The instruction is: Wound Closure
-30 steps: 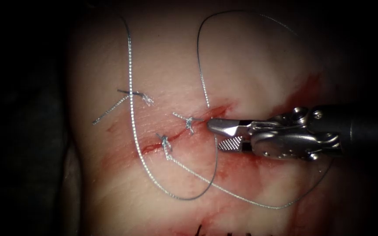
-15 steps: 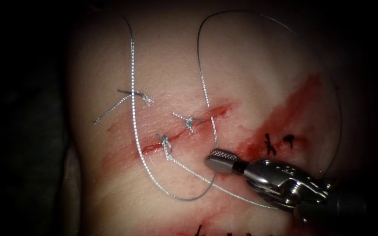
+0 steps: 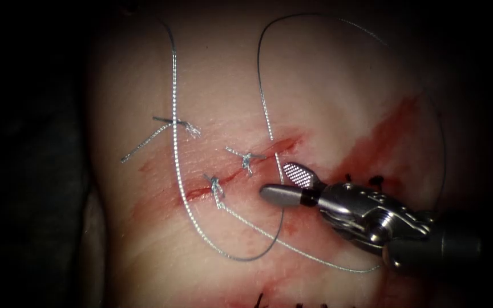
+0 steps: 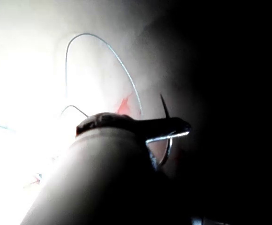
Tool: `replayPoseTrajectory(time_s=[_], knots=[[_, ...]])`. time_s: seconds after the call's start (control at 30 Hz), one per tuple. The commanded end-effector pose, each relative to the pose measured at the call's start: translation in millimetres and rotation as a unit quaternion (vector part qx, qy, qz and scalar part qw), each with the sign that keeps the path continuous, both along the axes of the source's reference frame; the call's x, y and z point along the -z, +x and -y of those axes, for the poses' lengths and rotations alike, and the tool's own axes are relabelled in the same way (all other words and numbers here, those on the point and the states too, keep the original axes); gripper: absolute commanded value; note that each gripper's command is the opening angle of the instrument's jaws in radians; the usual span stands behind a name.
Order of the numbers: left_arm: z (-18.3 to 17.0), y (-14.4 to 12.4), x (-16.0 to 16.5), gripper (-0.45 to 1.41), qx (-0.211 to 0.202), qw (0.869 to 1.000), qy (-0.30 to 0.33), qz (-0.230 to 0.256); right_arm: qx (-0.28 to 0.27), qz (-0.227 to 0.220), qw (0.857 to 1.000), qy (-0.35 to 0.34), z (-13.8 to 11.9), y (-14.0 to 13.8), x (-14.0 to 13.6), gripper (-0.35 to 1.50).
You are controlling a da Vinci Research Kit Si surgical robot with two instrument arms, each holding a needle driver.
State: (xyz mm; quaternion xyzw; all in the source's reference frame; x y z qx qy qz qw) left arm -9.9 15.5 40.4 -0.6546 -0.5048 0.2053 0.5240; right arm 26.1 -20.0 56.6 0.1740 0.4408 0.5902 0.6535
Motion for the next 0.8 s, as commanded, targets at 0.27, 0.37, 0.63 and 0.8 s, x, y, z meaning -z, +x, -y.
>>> replayPoseTrajectory(time_s=[0.27, 0.37, 0.63, 0.8], knots=[[-0.1, -0.6, -0.5, -0.45, 0.0, 1.0, -0.001, 0.0, -0.006, 0.004, 1.0, -0.008, -1.0, 1.2, -3.5, 0.37], [-0.1, -0.6, -0.5, -0.45, 0.0, 1.0, -0.001, 0.0, -0.003, 0.023, 1.0, -0.001, -1.9, 0.8, -4.5, 0.21], [-0.1, -0.7, -0.5, -0.45, 0.0, 1.0, -0.001, 0.0, 0.0, 0.036, 0.999, 0.003, -2.3, 0.5, -5.2, 0.42], [-0.1, -0.7, -0.5, -0.45, 0.0, 1.0, -0.001, 0.001, 0.005, 0.039, 0.999, 0.004, -1.8, 0.9, -4.8, 0.63]])
